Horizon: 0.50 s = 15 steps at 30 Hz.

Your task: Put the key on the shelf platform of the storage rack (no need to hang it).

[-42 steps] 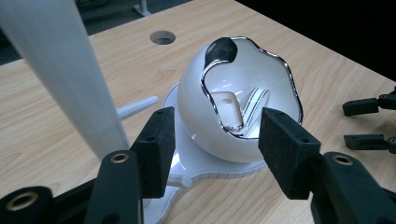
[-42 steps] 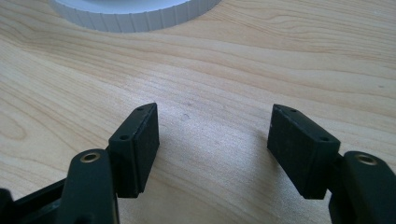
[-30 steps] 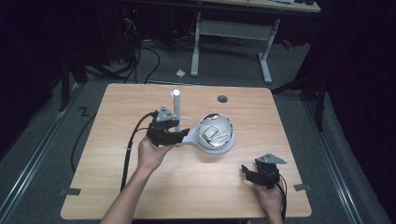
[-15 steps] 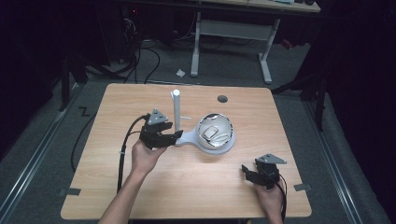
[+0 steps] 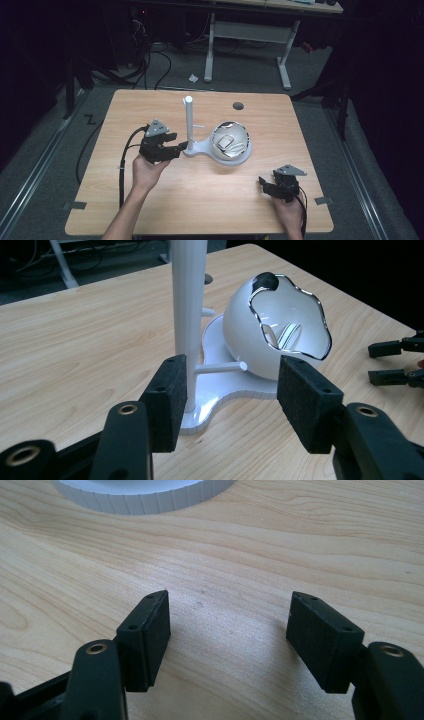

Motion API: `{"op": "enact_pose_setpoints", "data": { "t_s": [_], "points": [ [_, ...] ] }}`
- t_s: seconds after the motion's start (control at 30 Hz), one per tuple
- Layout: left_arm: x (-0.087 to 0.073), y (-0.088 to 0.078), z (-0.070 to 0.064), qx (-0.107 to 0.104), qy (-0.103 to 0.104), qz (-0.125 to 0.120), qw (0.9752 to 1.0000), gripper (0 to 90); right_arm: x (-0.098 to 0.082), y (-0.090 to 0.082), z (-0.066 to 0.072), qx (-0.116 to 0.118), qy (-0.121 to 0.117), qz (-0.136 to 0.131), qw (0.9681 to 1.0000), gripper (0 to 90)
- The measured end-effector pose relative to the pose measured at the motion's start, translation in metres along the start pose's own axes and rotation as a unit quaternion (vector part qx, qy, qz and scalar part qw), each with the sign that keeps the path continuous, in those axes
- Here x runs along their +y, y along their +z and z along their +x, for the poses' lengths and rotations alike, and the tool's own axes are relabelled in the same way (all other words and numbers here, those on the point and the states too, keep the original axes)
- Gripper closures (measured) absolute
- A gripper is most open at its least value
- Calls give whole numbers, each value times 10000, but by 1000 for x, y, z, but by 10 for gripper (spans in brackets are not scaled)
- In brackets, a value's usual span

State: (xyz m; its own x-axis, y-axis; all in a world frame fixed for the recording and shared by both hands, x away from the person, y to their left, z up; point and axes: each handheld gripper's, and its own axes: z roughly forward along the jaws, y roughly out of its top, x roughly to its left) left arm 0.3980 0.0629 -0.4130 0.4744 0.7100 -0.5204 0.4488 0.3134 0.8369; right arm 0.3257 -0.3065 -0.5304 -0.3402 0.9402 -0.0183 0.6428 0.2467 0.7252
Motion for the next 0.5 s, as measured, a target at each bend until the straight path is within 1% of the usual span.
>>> {"op": "enact_pose_setpoints", "data": {
  "t_s": [0.2,0.3,0.4,0.5],
  "points": [
    [0,-8,4,29,12,-46,10000,463,0,0,0,-1,1,-1,10000,343],
    [-1,-13,6,48,-24,-74,10000,463,0,0,0,-1,1,-1,10000,343],
    [-1,-17,9,25,-134,-93,9999,463,0,0,0,-1,3,-1,10000,343],
    [-1,-21,10,32,-128,-128,9998,463,0,0,0,-1,4,-2,10000,343]
  ]
}}
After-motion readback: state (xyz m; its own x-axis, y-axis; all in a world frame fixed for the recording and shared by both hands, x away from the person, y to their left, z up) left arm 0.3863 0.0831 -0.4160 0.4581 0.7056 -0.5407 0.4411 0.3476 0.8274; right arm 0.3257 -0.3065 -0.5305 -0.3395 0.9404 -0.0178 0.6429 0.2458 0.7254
